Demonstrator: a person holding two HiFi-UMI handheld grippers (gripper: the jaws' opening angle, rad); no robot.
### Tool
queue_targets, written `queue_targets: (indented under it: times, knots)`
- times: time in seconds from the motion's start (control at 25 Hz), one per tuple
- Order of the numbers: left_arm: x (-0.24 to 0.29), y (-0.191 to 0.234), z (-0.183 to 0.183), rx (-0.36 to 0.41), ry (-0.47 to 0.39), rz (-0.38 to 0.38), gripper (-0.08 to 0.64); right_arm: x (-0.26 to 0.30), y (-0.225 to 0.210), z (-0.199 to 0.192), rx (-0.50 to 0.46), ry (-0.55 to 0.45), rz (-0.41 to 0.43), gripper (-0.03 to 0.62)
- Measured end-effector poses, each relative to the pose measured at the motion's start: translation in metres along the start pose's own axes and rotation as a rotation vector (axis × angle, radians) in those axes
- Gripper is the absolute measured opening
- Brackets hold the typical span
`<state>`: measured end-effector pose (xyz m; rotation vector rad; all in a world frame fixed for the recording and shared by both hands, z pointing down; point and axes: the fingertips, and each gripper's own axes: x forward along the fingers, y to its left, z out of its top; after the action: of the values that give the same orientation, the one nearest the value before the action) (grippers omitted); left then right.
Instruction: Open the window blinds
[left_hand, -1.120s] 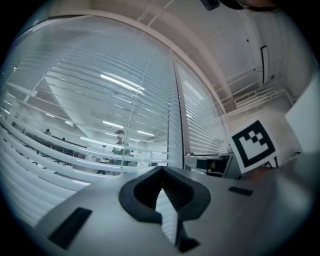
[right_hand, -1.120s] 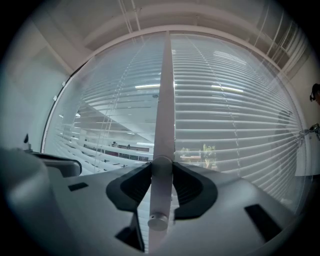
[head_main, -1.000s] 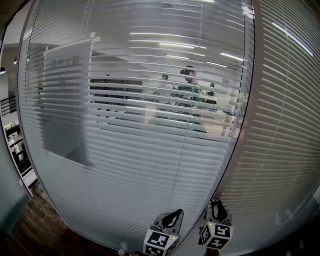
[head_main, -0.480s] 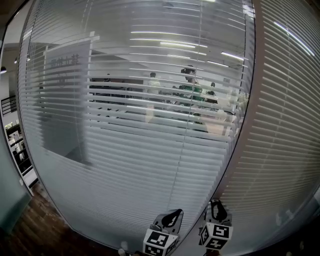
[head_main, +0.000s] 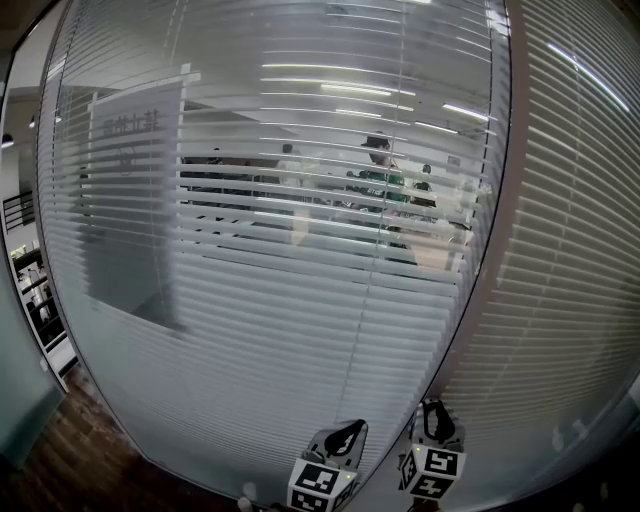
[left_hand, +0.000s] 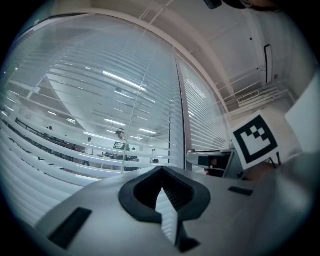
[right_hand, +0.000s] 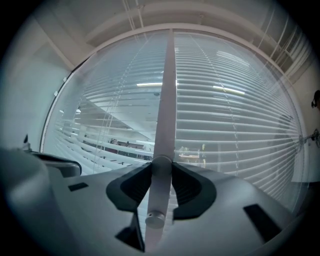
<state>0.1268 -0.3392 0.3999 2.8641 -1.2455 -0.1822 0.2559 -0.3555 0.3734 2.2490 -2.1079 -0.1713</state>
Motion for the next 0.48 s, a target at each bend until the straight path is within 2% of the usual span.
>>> queue_targets:
  times: [0.16,0.48]
  knots:
    - [-0.004,0.000,-0.001,-0.005,0.005,-0.004,0.000,-0.011,-0.002,0.009,0.013,-0.033,-0.023,0.134]
    - [-0.013,-0.004,0.004,-0.017,-0.004,-0.013,0.000,-0.003,-0.004,0.003,-0.007,0.039,-0.042,0.133]
